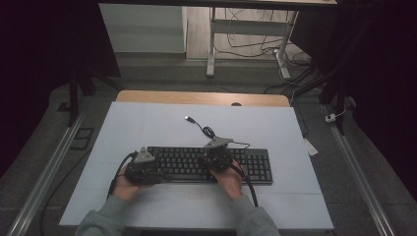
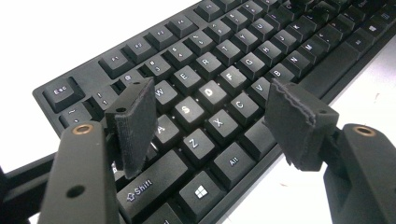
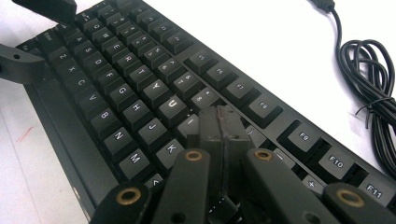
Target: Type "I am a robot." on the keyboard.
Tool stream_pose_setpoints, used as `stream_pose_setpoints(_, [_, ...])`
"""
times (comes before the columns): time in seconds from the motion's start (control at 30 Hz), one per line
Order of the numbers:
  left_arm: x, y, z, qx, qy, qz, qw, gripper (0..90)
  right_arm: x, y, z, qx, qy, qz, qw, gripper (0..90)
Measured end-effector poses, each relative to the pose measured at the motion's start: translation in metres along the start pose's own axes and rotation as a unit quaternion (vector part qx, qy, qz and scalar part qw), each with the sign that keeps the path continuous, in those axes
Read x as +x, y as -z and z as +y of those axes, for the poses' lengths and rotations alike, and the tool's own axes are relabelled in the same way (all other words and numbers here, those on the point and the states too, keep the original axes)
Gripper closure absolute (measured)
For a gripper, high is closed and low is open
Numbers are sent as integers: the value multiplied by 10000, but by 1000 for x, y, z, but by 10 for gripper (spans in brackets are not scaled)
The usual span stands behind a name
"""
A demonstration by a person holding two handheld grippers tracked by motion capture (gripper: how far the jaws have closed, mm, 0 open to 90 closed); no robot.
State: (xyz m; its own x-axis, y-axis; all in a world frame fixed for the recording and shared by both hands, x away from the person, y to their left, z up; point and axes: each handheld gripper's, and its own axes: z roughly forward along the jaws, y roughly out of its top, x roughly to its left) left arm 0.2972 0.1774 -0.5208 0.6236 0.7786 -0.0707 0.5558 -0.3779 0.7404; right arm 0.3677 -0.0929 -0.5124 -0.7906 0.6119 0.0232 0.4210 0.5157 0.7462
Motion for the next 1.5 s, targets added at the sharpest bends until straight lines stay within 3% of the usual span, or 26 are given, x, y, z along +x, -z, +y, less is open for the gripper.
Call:
stream_pose_setpoints(0.5, [-1, -1, 0, 36, -61, 4, 10000, 338, 3, -4, -2, 56, 57, -67, 9999, 897])
stream_pose_setpoints(0.87, [0, 0, 0, 4, -40, 29, 10000, 338, -5, 23, -5, -301, 18, 73, 9995, 895])
stream_pose_setpoints(0.97, [0, 0, 0, 18, -45, 34, 10000, 338, -7, 32, -10, -330, 73, 140, 9993, 774])
stream_pose_setpoints(1.17, [-1, 0, 0, 33, -59, 38, 10000, 337, -11, 51, -23, -398, 170, -47, 9991, 589])
stream_pose_setpoints(1.5, [0, 0, 0, 6, -31, 58, 10000, 337, -16, 76, -45, -508, 224, -47, 9984, 505])
